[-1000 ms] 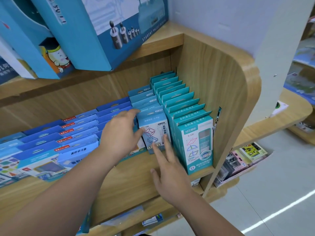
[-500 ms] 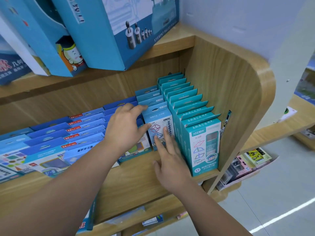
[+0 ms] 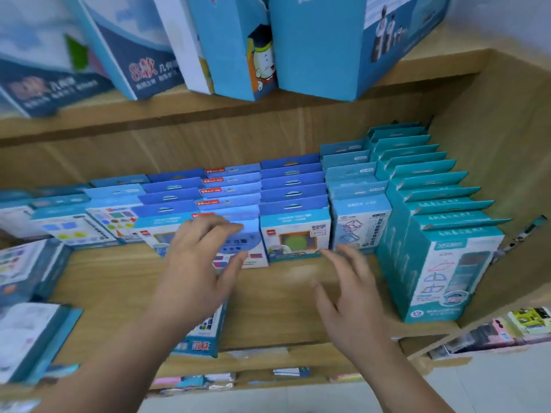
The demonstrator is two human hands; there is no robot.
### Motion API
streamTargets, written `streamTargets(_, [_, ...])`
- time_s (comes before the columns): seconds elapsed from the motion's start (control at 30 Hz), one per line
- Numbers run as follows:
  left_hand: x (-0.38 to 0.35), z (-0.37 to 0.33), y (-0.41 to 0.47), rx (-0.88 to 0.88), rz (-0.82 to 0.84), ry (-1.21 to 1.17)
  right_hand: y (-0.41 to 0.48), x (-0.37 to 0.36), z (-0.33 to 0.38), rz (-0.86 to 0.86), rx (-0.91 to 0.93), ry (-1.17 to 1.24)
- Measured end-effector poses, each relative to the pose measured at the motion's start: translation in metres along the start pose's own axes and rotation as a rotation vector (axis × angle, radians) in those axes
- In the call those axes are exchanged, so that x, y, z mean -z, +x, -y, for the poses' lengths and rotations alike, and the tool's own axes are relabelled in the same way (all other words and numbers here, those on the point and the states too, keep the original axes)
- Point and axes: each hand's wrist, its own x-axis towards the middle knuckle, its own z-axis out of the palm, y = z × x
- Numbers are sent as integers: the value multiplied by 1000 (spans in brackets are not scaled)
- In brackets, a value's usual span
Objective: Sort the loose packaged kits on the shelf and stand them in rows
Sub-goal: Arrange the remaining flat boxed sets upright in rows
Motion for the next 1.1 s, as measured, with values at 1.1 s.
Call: streamTargets(1.1, [78,152,-113,743,272,-765,-14,-160,163,194,-484,410])
